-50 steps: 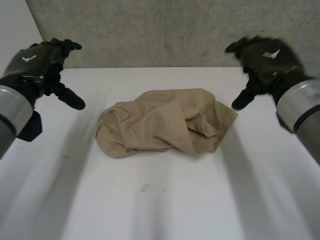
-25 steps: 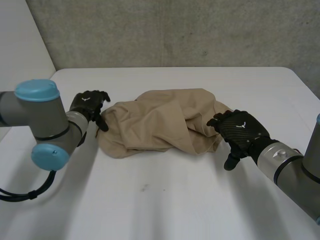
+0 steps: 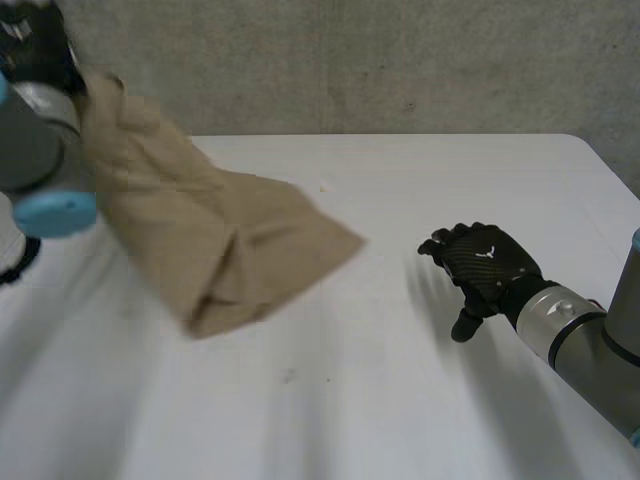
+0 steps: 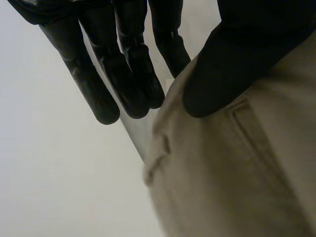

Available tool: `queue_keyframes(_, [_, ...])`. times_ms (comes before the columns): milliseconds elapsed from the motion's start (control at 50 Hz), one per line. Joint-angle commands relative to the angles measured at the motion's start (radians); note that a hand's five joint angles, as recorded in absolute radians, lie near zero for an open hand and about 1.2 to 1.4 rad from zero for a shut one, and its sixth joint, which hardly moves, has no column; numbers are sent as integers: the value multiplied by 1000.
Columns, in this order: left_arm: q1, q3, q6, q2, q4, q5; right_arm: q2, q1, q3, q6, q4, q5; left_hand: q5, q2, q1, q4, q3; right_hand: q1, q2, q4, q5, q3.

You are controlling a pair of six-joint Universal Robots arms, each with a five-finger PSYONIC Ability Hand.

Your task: Fold the shorts.

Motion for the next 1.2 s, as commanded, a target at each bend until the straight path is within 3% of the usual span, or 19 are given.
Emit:
queue_keyframes(20, [-110, -8, -19, 61, 80, 176, -1, 3, 10, 3, -1, 0, 264, 202, 248, 199, 208, -27, -47, -63, -70, -41])
queue_keyframes(120, [-276, -44, -36, -22, 63, 281, -5, -2, 12, 9, -9, 2, 264, 202, 248, 199, 208, -27, -47, -63, -70, -41])
queue_keyframes(220, [-359, -155, -58, -64, 34, 407, -11, -6, 13, 9, -14, 14, 261, 199, 245, 196, 206, -27, -47, -63, -70, -41])
queue_keyframes(260, [-389, -192, -62, -68, 20, 445, -12, -6, 12, 9, -15, 22, -45, -107, -61, -110, -101, -27, -47, -63, -70, -41])
queue_keyframes(280, [-418, -233, -58, -68, 7, 482, -14, -8, 10, 11, -15, 31, -436, -499, -453, -502, -492, -27, -47, -63, -70, -41])
queue_keyframes(300, [-431, -251, -55, -68, -1, 499, -14, -8, 9, 11, -17, 35, -574, -636, -590, -639, -630, -27, -47, -63, -70, -41])
queue_keyframes(400, [-490, -325, -41, -50, -15, 533, -17, -39, 2, 11, -15, 65, -766, -828, -782, -831, -822, -27, -47, -63, -70, -41])
queue_keyframes(500, [-465, -339, -19, 1, -47, 453, -20, -49, -5, 9, -15, 65, -816, -878, -832, -881, -872, -27, -47, -63, -70, -41])
queue_keyframes(660, [-375, -391, 11, 140, -246, 159, -20, -40, -57, -6, -1, 46, -805, -867, -821, -870, -860, -27, -47, -63, -70, -41])
queue_keyframes(740, [-373, -501, -1, 235, -340, 2, -12, -23, -94, -82, 20, -7, -728, -790, -745, -794, -784, -27, -47, -63, -70, -41])
queue_keyframes(820, [-375, -632, -36, 317, -358, -64, 14, 12, -137, -208, 28, -101, -690, -752, -706, -755, -746, -20, -40, -56, -63, -34])
queue_keyframes(900, [-375, -742, -48, 381, -374, -64, 107, 73, -223, -335, 44, -153, -602, -664, -619, -667, -658, 86, 65, 50, 43, 71])
queue_keyframes(1100, [-366, -928, -50, 441, -388, -64, 377, 153, -508, -538, 204, -161, -573, -635, -589, -638, -628, 210, 189, 173, 166, 195])
queue_keyframes(1200, [-298, -963, -50, 426, -349, -64, 502, 168, -629, -571, 216, -155, -570, -632, -586, -635, -625, 280, 259, 244, 237, 265])
